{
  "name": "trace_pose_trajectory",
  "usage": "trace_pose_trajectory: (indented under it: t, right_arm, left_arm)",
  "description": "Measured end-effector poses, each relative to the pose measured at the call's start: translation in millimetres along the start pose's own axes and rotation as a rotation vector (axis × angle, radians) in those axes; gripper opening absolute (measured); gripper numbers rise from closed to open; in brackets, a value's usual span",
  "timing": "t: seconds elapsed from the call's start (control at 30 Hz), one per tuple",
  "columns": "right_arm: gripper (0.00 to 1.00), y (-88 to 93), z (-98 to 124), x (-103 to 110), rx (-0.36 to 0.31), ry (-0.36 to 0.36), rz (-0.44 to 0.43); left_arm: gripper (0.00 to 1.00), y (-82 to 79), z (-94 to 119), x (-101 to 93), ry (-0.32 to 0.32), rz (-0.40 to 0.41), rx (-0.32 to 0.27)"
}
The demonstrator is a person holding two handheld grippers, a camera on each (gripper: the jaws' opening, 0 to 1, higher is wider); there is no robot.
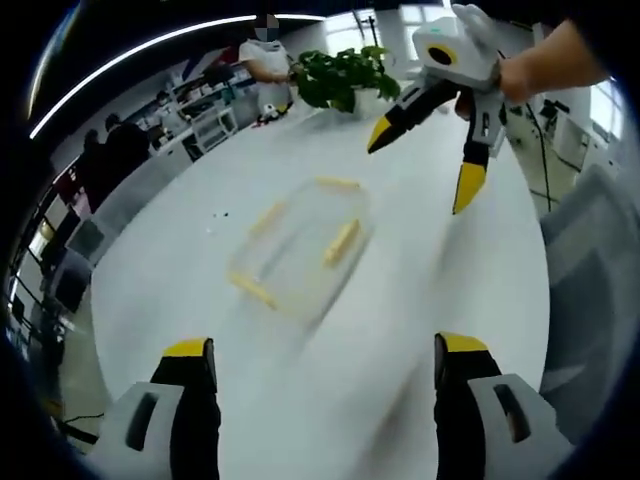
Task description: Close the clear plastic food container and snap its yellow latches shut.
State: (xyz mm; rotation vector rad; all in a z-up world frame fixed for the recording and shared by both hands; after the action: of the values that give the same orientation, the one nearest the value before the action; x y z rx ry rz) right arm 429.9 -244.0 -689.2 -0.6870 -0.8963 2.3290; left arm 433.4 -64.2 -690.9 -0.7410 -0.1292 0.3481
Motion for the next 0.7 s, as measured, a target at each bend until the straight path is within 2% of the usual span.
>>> trace_pose_trajectory:
  t: [0.17, 0.27, 0.7]
  right_arm:
    - [0.77, 1.3, 6.3, 2.8, -0.018, 0.013, -0.018]
    - [0.78, 3.7, 9.7, 5.4, -0.020, 0.011, -0.038]
    - [0.77, 11.9, 28.3, 14.0, -0.044, 0.041, -0.085]
  left_arm:
    - [0.88, 6.5, 4.5, -6.9, -0.007, 0.027, -0.023]
    - [0.88, 9.0, 6.1, -9.4, -0.007, 0.066, -0.057]
    - [0.87, 17.8, 20.0, -26.5, -0.030, 0.098, -0.084]
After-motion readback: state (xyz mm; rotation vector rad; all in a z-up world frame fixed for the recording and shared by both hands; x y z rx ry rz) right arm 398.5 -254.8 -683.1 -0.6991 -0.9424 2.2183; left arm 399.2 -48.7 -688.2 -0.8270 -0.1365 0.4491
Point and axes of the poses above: the point that each gripper's makers call its tool centre point, and the gripper's own axes: z roughly backward along the fingers, x roughly to its left, y roughly out of its underside, the point moved 2 cm from there along z, roughly backward along the fingers, and after that the axes turned 15 degrees about y, right-handed, at the moved point
